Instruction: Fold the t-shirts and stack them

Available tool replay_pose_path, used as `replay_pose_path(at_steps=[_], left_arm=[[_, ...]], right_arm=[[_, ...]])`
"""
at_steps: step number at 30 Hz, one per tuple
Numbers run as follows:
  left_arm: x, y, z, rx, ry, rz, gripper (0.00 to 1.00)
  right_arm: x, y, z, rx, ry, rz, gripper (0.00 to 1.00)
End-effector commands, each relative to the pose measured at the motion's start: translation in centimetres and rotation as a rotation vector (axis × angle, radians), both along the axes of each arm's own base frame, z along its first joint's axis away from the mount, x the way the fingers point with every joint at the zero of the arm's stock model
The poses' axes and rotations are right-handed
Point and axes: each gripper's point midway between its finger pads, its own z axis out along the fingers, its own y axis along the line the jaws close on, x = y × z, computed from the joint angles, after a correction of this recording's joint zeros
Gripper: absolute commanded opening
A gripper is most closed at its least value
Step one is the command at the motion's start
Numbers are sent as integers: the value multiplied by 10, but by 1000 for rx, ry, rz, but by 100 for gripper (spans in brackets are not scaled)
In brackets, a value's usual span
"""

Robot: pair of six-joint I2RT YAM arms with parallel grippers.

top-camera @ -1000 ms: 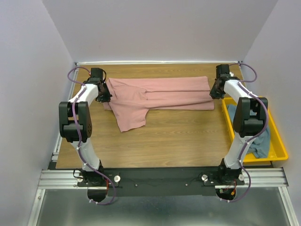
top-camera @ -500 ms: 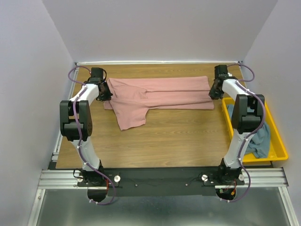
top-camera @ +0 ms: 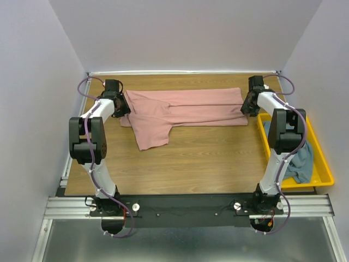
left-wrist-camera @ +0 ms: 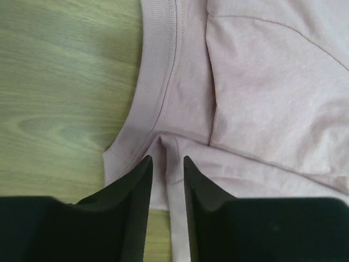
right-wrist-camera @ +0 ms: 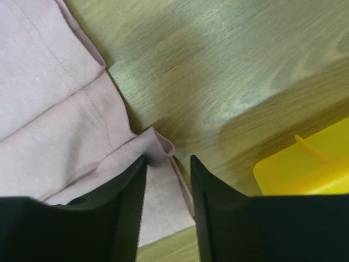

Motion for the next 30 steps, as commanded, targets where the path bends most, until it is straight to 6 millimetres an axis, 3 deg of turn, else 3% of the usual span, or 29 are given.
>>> replay_pose_path(at_steps=[1, 3, 4, 5, 7, 14, 20, 24, 30], left_arm=[[-2, 17, 43, 62, -115, 43, 48], [-13, 17, 40, 71, -104, 39, 56], [-18, 16, 48, 78, -121, 33, 57], [-28, 16, 42, 89, -101, 33, 58], [-38, 15, 52, 107, -117, 31, 61], [-97, -58, 47, 141, -87, -151, 61], [-143, -93, 8, 124, 25, -228, 58], [-156, -110, -1, 126, 51, -268, 56], [-163, -119, -23, 145, 112, -293, 52]], right_arm=[[-1, -3, 42, -1, -95, 6, 49], [-11, 1, 48, 17, -101, 14, 52], [-15, 4, 61, 28, -129, 20, 53], [-19, 6, 63, 38, -134, 20, 55], [-33, 10, 69, 50, -142, 27, 59], [-75, 46, 62, 68, -120, 113, 64], [-95, 76, 52, 137, -123, 170, 70], [-100, 89, 45, 146, -106, 206, 71], [-105, 97, 33, 162, -85, 227, 71]])
